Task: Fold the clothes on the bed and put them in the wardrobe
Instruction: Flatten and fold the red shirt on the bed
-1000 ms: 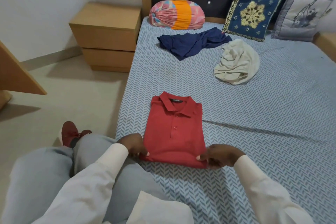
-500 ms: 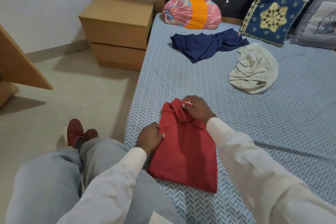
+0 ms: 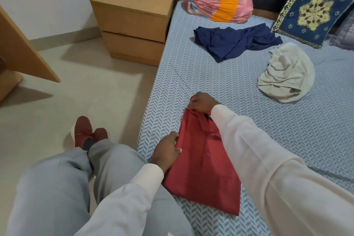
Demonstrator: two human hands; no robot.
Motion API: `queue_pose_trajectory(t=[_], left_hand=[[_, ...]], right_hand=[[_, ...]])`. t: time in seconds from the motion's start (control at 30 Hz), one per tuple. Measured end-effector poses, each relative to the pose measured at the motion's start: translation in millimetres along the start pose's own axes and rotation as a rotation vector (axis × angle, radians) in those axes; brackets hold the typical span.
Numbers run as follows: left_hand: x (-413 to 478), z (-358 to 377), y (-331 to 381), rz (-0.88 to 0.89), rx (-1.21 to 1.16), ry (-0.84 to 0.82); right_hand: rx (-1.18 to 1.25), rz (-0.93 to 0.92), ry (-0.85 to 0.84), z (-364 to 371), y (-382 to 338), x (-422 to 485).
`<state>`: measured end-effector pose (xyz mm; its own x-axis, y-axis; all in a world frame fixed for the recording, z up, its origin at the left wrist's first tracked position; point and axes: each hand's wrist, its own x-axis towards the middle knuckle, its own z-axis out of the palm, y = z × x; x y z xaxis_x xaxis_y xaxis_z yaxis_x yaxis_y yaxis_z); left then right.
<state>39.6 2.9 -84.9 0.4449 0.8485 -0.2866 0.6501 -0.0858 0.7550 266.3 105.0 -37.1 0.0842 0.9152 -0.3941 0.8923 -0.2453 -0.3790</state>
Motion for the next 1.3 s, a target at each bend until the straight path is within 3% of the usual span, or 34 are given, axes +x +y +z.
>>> queue_pose_trajectory(t=[0.1,0.17,0.27,0.37,0.5,0.6,0.7,0.83,0.9,1.07,1.17,1.3], left_hand=[[-0.8,-1.1,1.3,0.002,0.011,-0.016],[-3.8,-3.8,6.1,0.014,0.047,0.020],[-1.0,-6.4,16.7,0.168,0.118,0.148],[15.1,-7.0,36.1,0.312,0.081,0.134],[52.7,0.4,57.4,0.269,0.021,0.106],[83.5,6.6,54.0,0.176,0.142,-0.043],[100.5,5.8,46.6,0.137,0.188,-0.156],[105.1,0.6,50.3,0.097,0.148,-0.211],[103.8,-0.7,57.7,0.033,0.134,-0.199],[114.2,6.5,49.1,-0.062,0.067,-0.163],[108.8,2.5,68.3,-0.136,0.000,-0.097],[109.3,7.9,87.3,-0.159,0.048,0.070]], right_hand=[[-0.021,0.029,0.065,7.8,-2.9,-5.7],[0.116,0.022,0.221,6.4,1.4,-10.5],[0.311,0.052,0.449,0.4,27.0,-36.5],[0.349,0.144,0.561,6.9,62.7,-78.9],[0.410,0.283,0.576,28.1,99.7,-123.8],[0.479,0.363,0.641,34.9,108.5,-136.9],[0.397,0.318,0.663,32.9,106.2,-125.2],[0.223,0.326,0.472,29.0,100.0,-88.9],[0.310,0.386,0.448,28.3,98.7,-79.0],[0.517,0.557,0.707,28.6,113.1,-100.1],[0.687,0.635,0.680,31.1,126.0,-117.1],[1.011,0.535,0.529,31.2,112.0,-124.6]])
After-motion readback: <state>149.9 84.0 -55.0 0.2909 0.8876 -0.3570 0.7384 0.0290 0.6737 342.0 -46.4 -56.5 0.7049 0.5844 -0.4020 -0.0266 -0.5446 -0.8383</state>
